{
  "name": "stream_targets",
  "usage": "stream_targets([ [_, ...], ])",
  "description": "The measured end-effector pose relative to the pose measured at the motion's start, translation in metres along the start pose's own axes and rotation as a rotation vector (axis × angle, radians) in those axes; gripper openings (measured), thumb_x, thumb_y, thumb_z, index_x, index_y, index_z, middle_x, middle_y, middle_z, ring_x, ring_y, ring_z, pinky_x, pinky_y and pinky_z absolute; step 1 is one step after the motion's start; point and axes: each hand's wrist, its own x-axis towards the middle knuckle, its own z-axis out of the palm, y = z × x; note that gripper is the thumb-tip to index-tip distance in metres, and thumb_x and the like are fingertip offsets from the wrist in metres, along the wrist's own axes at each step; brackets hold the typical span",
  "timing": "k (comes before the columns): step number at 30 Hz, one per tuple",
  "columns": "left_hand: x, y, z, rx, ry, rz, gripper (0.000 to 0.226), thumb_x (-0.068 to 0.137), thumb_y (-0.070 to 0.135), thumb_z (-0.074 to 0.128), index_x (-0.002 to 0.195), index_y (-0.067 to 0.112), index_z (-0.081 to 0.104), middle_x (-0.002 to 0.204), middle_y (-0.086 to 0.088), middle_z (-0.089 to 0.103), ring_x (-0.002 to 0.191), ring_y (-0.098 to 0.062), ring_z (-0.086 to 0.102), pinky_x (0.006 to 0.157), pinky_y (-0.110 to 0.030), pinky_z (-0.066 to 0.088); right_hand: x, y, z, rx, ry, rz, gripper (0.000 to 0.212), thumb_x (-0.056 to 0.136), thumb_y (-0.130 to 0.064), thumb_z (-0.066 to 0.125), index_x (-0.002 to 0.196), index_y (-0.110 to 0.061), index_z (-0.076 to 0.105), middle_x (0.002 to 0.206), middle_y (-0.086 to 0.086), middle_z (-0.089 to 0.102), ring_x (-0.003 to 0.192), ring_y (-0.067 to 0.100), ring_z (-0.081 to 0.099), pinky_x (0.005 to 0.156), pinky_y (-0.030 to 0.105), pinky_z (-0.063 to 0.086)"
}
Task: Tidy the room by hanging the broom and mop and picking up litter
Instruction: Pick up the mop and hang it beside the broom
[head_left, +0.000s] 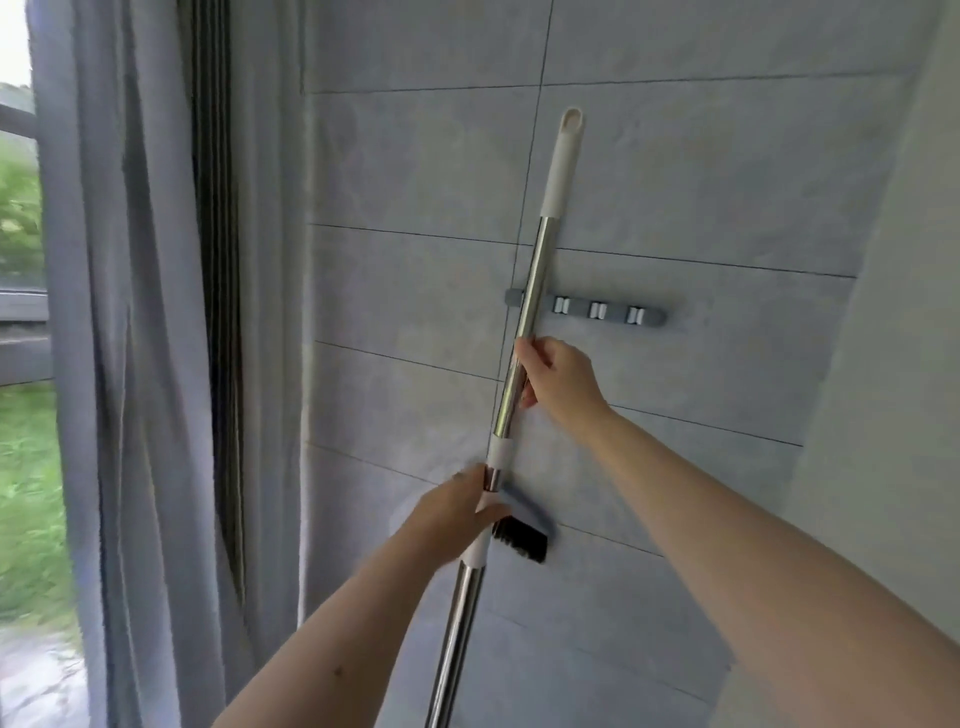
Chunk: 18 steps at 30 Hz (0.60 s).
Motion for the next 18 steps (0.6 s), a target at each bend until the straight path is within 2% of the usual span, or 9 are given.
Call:
stream_targets([
  [2,0.032,0.010,0.010,-0.082,-0.035,0.019,0.030,0.088,0.048,0.053,0.102,0.023,0.044,0.096,-0.002,0.058,0.088,-0.023,0.058,0.068,-0.028,0.038,0.017,0.013,-0.015,0.020,0.038,0.028,0.032,0.097,-0.030,0.047,0.070,-0.013,0.053,0.054,0.001,0.053,0.030,-0.001,0.051,0.039,0.011,0.045],
  [5,0.078,0.024,0.019,-0.166,-0.090,0.061,0.037,0.086,0.044,0.059,0.110,0.017,0.050,0.095,-0.001,0.059,0.090,-0.023,0.061,0.076,-0.034,0.050,0.042,0.028,-0.034,0.010,0.091,0.051,0.032,0.097,-0.029,0.047,0.068,-0.018,0.051,0.056,0.001,0.052,0.031,-0.002,0.050,0.037,0.009,0.043],
  [8,0.119,0.035,0.027,-0.238,-0.122,0.093,0.037,0.084,0.040,0.065,0.109,0.013,0.055,0.095,-0.002,0.059,0.085,-0.018,0.058,0.080,-0.031,0.050,0.066,0.041,-0.050,-0.054,0.145,0.074,0.031,0.097,-0.029,0.046,0.068,-0.018,0.050,0.056,0.001,0.051,0.030,-0.003,0.050,0.037,0.007,0.040],
  [11,0.151,0.046,0.030,-0.213,-0.139,0.165,0.038,0.086,0.041,0.063,0.107,0.011,0.056,0.095,-0.003,0.060,0.089,-0.020,0.060,0.077,-0.028,0.048,0.085,0.048,-0.062,-0.104,0.201,0.089,0.032,0.097,-0.030,0.046,0.068,-0.019,0.050,0.055,0.000,0.051,0.029,-0.004,0.049,0.037,0.006,0.039],
  [14,0.173,0.056,0.033,-0.163,-0.150,0.190,0.041,0.087,0.045,0.059,0.109,0.011,0.055,0.103,-0.006,0.064,0.094,-0.024,0.063,0.086,-0.037,0.053,0.099,0.054,-0.072,-0.119,0.207,0.096,0.034,0.098,-0.026,0.046,0.065,-0.018,0.049,0.053,0.002,0.049,0.028,-0.004,0.048,0.035,0.005,0.037],
  [18,0.202,0.067,0.038,-0.189,-0.120,0.213,0.041,0.086,0.046,0.059,0.101,0.009,0.057,0.100,-0.009,0.065,0.092,-0.025,0.062,0.084,-0.039,0.051,0.122,0.062,-0.090,-0.132,0.236,0.117,0.027,0.098,-0.026,0.046,0.079,-0.009,0.053,0.056,0.002,0.050,0.029,0.000,0.051,0.035,0.006,0.038],
])
